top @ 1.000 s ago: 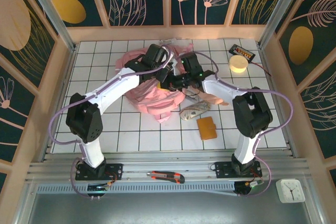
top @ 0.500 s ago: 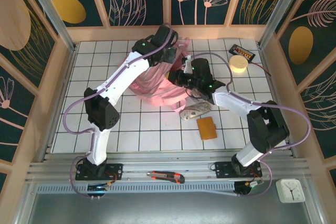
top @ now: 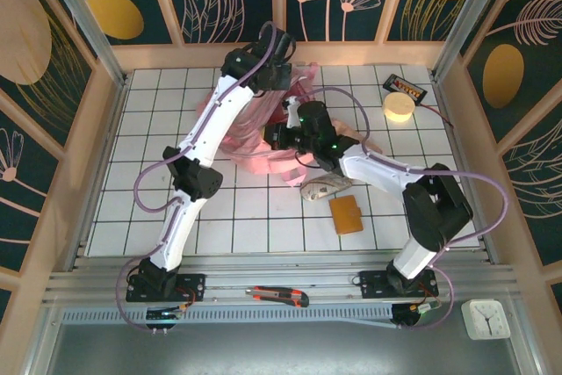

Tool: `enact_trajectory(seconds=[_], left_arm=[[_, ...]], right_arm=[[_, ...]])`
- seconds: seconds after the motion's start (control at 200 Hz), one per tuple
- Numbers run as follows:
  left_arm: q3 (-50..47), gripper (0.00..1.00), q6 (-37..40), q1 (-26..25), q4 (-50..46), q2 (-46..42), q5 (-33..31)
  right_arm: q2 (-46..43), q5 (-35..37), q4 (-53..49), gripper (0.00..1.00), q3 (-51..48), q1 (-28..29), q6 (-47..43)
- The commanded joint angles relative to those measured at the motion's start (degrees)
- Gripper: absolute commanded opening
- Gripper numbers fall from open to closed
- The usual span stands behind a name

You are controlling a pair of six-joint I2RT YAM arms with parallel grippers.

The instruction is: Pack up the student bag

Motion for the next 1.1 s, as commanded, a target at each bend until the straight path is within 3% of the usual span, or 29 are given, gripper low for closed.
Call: enact_trajectory(seconds=[0.0,0.41,0.621,0.661,0.716,0.856,0.986,1.096], left_arm=[[5.2,0.00,-2.4,1.5,13.5,0.3,-3.7],[5.7,0.00,0.6,1.5,10.2,1.1,-3.7],[5.6,0.00,1.3,1.5,8.5,0.5,-2.7],[5.6,0.00,1.7,1.6,8.2,0.3,-2.5],[5.6,0.00,2.5,1.6,7.8,-0.1,-2.4],[5.6,0.00,5.5,1.6,5.2,-0.8,-1.7],[5.6,0.00,8.3,1.6,2.4,-1.2,-1.5],[5.7,0.00,9.4,1.6,1.5,-1.4,-1.2]], right_arm=[[4.4,-8.2,-0.8,0.00,-0.1,5.0,-4.4],[15.7,7.1,7.1,0.00,5.2,17.5,-39.0],[24.4,1.7,9.6,0.02,12.5,18.3,-43.7],[25.4,1.6,8.2,0.08,14.4,18.2,-43.1],[24.5,1.3,7.9,0.24,14.4,17.7,-40.6],[12.5,-1.9,11.6,0.60,3.9,15.3,-33.4],[0.3,-4.3,9.1,0.63,-4.1,12.6,-24.6],[-7.3,-6.0,9.2,0.63,-9.5,6.5,-9.8]])
